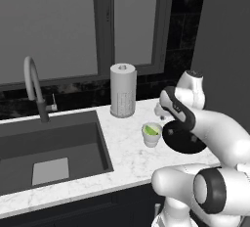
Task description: Grab a lemon wedge from the fridge and one ice cube from the ice bowl, and put them in the glass of lemonade.
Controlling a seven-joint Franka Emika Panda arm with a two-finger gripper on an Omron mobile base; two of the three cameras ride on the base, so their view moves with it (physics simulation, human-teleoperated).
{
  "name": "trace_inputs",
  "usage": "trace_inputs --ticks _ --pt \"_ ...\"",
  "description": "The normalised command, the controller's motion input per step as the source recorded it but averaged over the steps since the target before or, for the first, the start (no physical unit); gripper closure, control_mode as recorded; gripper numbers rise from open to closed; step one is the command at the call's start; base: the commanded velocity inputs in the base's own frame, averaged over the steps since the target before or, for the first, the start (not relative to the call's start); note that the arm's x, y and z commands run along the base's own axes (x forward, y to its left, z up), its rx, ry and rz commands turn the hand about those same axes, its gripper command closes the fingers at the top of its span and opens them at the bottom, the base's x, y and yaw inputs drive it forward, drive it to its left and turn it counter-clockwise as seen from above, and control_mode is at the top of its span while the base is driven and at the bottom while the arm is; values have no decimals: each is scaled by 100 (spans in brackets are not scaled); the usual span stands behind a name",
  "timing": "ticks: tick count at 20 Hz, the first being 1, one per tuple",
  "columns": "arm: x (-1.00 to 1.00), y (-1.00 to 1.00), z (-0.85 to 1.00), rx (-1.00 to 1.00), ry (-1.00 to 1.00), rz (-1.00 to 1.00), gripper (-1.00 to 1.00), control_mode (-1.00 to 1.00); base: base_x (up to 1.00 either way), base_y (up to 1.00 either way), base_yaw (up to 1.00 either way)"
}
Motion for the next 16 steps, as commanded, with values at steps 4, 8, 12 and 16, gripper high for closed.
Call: trace_inputs --ticks 4,8,12,16 --pt "-37 -26 0 6 -12 -2 -100 -100 0 0 0" --pt "-15 -46 -1 2 -4 0 -100 -100 0 0 0" --pt "0 -91 -29 0 1 0 -100 -100 0 0 0" --pt "27 -68 -33 -5 24 0 -100 -100 0 0 0"
